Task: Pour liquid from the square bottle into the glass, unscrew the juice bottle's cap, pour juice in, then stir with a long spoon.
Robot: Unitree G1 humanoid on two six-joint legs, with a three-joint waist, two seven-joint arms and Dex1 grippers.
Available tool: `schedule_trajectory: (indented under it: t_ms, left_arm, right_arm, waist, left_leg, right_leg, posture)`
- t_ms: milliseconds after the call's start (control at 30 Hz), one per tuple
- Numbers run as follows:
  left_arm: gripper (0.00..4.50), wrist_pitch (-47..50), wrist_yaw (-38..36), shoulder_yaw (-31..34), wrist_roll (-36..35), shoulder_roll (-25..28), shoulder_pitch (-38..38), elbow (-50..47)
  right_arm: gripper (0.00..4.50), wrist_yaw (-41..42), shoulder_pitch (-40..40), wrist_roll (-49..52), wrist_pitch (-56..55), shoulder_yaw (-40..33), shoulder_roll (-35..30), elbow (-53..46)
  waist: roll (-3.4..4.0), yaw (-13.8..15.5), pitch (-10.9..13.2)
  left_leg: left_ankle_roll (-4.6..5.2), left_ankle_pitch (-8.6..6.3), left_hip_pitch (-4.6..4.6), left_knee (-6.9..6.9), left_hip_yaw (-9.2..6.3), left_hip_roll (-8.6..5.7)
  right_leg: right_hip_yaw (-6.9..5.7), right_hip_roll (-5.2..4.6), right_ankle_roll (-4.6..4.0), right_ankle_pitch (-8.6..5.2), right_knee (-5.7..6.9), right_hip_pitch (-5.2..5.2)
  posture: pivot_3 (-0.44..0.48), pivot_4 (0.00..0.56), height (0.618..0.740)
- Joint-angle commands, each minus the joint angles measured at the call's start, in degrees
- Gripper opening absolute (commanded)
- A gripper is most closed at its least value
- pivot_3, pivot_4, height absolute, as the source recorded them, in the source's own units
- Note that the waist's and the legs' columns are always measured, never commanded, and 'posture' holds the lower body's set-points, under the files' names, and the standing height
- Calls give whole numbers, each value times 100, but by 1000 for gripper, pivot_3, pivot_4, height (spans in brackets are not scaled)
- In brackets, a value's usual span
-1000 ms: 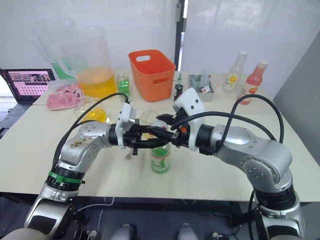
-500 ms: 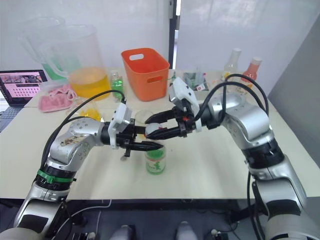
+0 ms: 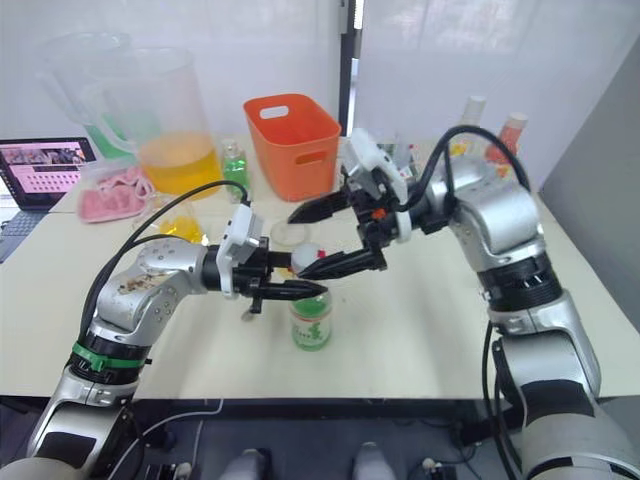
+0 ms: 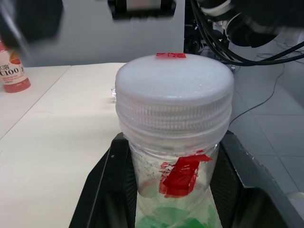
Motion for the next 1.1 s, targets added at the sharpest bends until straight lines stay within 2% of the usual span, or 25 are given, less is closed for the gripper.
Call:
schedule_trajectory:
  t_ms: [33, 67, 200, 400, 600, 800, 867, 1100]
  left_arm:
    - [1497, -33, 21, 64, -54, -39, -58, -29]
    - [1497, -49, 37, 70, -42, -52, -64, -2]
    - [1496, 20, 350, 144, -80, -273, -11, 49]
    - [1490, 54, 403, 51, -63, -335, 160, -4]
    - [1489, -14, 261, -53, -24, -412, -17, 199]
    - [1489, -40, 187, -107, 25, -455, -53, 251]
    - [1489, -39, 143, -137, 35, -438, -51, 229]
    - [1489, -62, 129, -170, 71, -397, -24, 175]
  right_arm:
    - [4500, -605, 282, 253, 522, -550, -198, -722]
    - [4500, -839, 392, 283, 694, -649, -234, -880]
    - [4500, -2714, 1298, 596, 1843, -1369, 97, -2169]
    - [4500, -4340, 2104, 1324, 2899, -1955, 611, -3616]
    - [4500, -5407, 2233, 1456, 3321, -1954, 824, -4112]
    - [4500, -5886, 2257, 1572, 3303, -1906, 910, -4146]
    - [3982, -5931, 2313, 1613, 3271, -1909, 905, -4167]
    - [1709, -5672, 2477, 1805, 2999, -1837, 787, -4102]
  waist:
    - [0, 15, 0]
    - [0, 24, 0]
    - [-1, 74, 0]
    - [-1, 104, -1]
    - [-1, 105, -1]
    - [-1, 110, -1]
    - [-1, 116, -1]
    - [-1, 119, -1]
  left_leg:
    - [0, 0, 0, 0, 0, 0]
    - [0, 0, 0, 1, 0, 0]
    - [0, 0, 0, 9, 0, 0]
    - [0, 0, -3, 17, 0, -1]
    - [1, 1, -2, 23, -2, -1]
    - [2, 1, -2, 21, -2, -1]
    - [2, 1, -3, 20, -2, -1]
    - [3, 2, -3, 21, -3, -1]
  right_leg:
    - [0, 0, -1, 0, -2, 1]
    - [0, -1, -4, -2, -2, 1]
    - [1, -1, -8, -3, 1, 2]
    - [3, -2, -6, -1, -1, 7]
    - [2, -2, -11, 2, -3, 11]
    - [2, -2, -12, 3, -7, 12]
    - [2, -2, -12, 3, -7, 12]
    - [1, -2, -12, 3, -9, 15]
  posture:
    - [0, 150, 717]
    - [0, 150, 717]
    - [0, 150, 717]
    - [0, 150, 717]
    - [0, 150, 717]
    - [0, 150, 717]
    - [0, 150, 717]
    - [0, 150, 717]
